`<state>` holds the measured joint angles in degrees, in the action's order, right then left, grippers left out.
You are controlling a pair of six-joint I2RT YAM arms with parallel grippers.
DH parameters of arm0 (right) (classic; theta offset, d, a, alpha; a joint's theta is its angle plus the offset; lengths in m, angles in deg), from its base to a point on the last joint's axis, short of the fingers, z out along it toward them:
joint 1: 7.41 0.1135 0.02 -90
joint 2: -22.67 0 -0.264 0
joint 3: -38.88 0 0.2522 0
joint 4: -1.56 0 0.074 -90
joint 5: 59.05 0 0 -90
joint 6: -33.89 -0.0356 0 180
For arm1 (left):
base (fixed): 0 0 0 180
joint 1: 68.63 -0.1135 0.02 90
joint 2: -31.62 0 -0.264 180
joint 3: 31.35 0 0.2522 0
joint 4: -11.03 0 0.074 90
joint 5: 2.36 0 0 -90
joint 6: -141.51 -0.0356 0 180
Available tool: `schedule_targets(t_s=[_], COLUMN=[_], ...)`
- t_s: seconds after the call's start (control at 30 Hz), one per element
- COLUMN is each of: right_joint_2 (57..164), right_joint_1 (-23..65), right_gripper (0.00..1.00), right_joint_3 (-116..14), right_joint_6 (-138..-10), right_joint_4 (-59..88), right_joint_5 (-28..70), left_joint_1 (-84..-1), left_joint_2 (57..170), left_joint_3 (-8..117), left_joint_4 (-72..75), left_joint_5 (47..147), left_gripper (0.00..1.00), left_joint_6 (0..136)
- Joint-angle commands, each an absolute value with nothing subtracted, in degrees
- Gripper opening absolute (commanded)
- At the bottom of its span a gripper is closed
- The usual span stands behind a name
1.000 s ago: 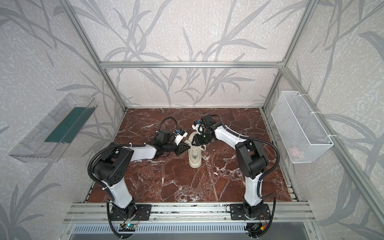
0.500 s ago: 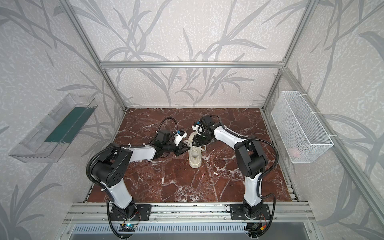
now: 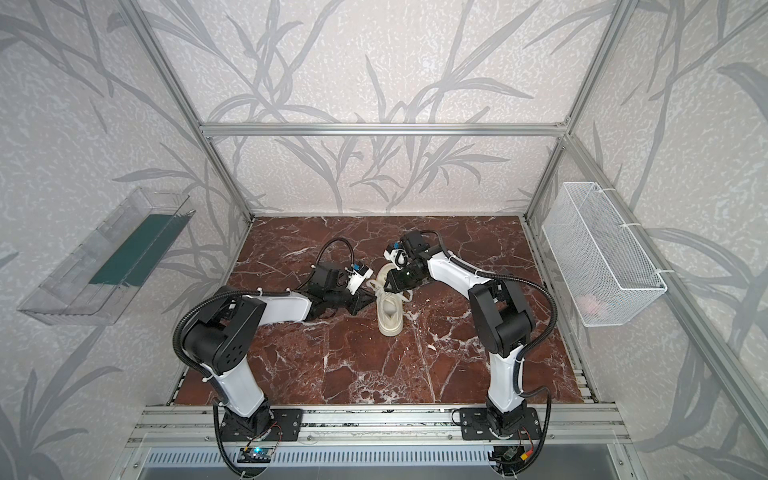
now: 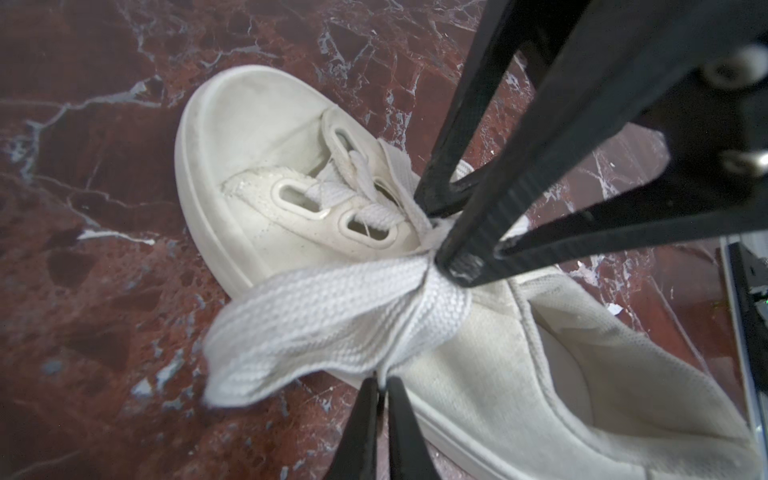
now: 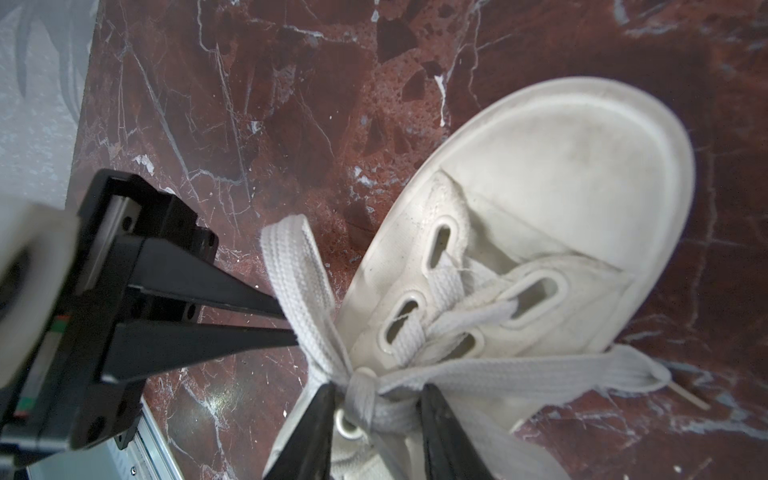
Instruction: Tie the shoes
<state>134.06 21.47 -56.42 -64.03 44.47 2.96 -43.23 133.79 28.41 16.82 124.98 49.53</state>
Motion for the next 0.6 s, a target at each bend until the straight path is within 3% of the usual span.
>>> schedule_targets(t_s=[0.0, 0.57], right_joint_2=[134.8, 134.4], right_joint_1=[21.9, 21.9], right_gripper=[0.36, 0.36], right_joint_3=[-56.4, -56.1], right_joint_6=[-63.9, -63.9], right_joint_4=[45.4, 45.8], right_joint_5=[3.3, 5.0], left_joint_1=[-43.2, -43.8], left_joint_2=[131.5, 126.8], left_joint_3=[28.4, 25.5], left_joint_4=[15.4, 11.3], left_joint_5=[124.7, 120.1], left_gripper=[0.0, 0.0], left_joint_6=[48.2, 47.2])
